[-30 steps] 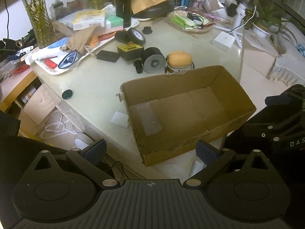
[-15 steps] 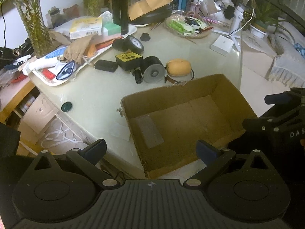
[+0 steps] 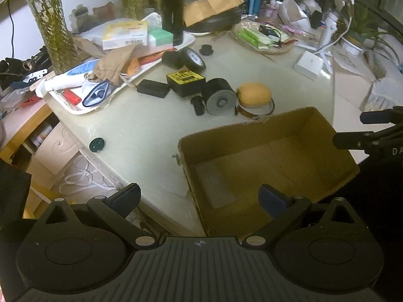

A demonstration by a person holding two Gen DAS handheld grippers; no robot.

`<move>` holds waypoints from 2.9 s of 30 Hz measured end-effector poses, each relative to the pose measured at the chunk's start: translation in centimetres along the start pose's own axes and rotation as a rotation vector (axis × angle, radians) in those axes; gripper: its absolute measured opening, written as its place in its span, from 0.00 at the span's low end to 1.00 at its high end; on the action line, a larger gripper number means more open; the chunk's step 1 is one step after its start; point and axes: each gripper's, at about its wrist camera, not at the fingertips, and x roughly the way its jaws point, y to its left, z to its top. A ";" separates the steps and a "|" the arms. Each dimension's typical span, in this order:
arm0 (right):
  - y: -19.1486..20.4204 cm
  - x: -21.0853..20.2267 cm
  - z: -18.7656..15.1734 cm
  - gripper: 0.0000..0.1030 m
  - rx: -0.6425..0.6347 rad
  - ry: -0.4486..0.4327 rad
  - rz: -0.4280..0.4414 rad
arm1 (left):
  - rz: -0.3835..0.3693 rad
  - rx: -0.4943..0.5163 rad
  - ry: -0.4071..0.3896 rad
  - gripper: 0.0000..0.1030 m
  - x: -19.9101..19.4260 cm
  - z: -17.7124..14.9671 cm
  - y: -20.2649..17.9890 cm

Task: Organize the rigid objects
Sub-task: 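Move both tools toward the table items beside the cardboard box, then grasp the yellow-orange rubber pouch with the right gripper, then grasp the yellow labeled box with the left gripper while the right gripper holds the pouch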

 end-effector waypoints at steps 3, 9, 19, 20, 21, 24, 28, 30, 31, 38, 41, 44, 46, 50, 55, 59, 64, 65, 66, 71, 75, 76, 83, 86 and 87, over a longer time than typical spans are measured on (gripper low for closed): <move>-0.1 0.7 0.7 1.00 -0.020 0.007 0.007 | -0.007 -0.004 -0.012 0.99 0.1 0.5 0.3; -0.3 1.8 2.0 1.00 -0.052 0.010 -0.003 | -0.022 0.022 -0.047 0.99 0.6 1.6 0.4; -1.3 3.4 4.4 1.00 -0.088 -0.005 0.019 | -0.021 0.020 -0.103 0.99 1.6 3.3 1.2; -1.5 3.6 4.7 1.00 -0.090 -0.009 0.034 | -0.015 0.016 -0.112 0.99 1.7 3.3 1.3; -1.6 3.7 4.9 1.00 -0.092 -0.014 0.047 | -0.010 0.014 -0.121 0.99 1.8 3.3 1.4; -1.9 4.4 5.6 1.00 -0.094 -0.021 0.070 | -0.002 0.009 -0.129 0.99 2.2 3.3 1.7; -2.3 5.7 6.4 1.00 -0.100 -0.014 0.093 | -0.007 -0.005 -0.132 0.99 2.6 3.2 2.1; -2.4 6.3 6.8 1.00 -0.111 -0.009 0.111 | -0.013 -0.007 -0.136 0.99 2.6 3.2 2.2; -2.5 6.7 7.0 1.00 -0.118 -0.006 0.121 | -0.017 -0.008 -0.140 0.99 2.6 3.1 2.2; -2.4 9.3 8.1 0.98 -0.155 0.026 0.151 | -0.034 -0.007 -0.145 0.99 2.7 2.7 2.2; -2.4 10.4 8.6 0.91 -0.150 0.041 0.160 | -0.043 -0.015 -0.145 0.99 2.8 2.7 2.3; -2.4 11.8 9.1 0.91 -0.139 0.055 0.165 | -0.052 -0.027 -0.147 0.99 2.8 2.8 2.5; -2.3 12.6 9.4 0.90 -0.138 0.068 0.173 | -0.060 -0.033 -0.148 0.99 2.9 2.8 2.6; -2.2 14.5 10.1 0.89 -0.136 0.095 0.186 | -0.075 -0.047 -0.151 0.99 2.9 2.8 2.9; -2.1 16.5 10.6 0.88 -0.131 0.130 0.188 | -0.088 -0.068 -0.153 0.99 2.9 2.8 3.2; -1.6 18.1 10.7 0.85 -0.136 0.166 0.172 | -0.090 -0.073 -0.153 0.99 3.0 2.9 3.3; -1.5 19.6 10.7 0.72 -0.095 0.214 0.150 | -0.093 -0.070 -0.157 0.99 3.0 2.8 3.3; -1.4 19.6 10.5 0.71 -0.095 0.209 0.146 | -0.094 -0.070 -0.156 0.99 3.0 2.8 3.3; -1.3 19.5 10.4 0.70 -0.098 0.205 0.142 | -0.094 -0.071 -0.156 0.99 3.1 2.8 3.3; -1.8 18.9 10.3 0.69 -0.071 0.202 0.167 | -0.097 -0.073 -0.160 0.99 3.0 2.9 3.2; -1.8 17.4 10.4 0.68 -0.082 0.162 0.164 | -0.093 -0.068 -0.164 0.99 2.9 3.1 3.1; -1.8 17.0 10.4 0.68 -0.084 0.151 0.165 | -0.090 -0.063 -0.167 0.99 2.8 3.1 3.0; -2.7 13.8 10.3 0.68 -0.080 0.077 0.142 | -0.062 -0.039 -0.186 0.99 2.6 3.9 2.9; -3.3 12.7 10.1 0.68 -0.072 0.060 0.133 | -0.055 -0.035 -0.188 0.99 2.6 4.4 3.1; -3.4 12.3 10.0 0.68 -0.069 0.056 0.129 | -0.048 -0.033 -0.190 0.99 2.6 4.6 3.1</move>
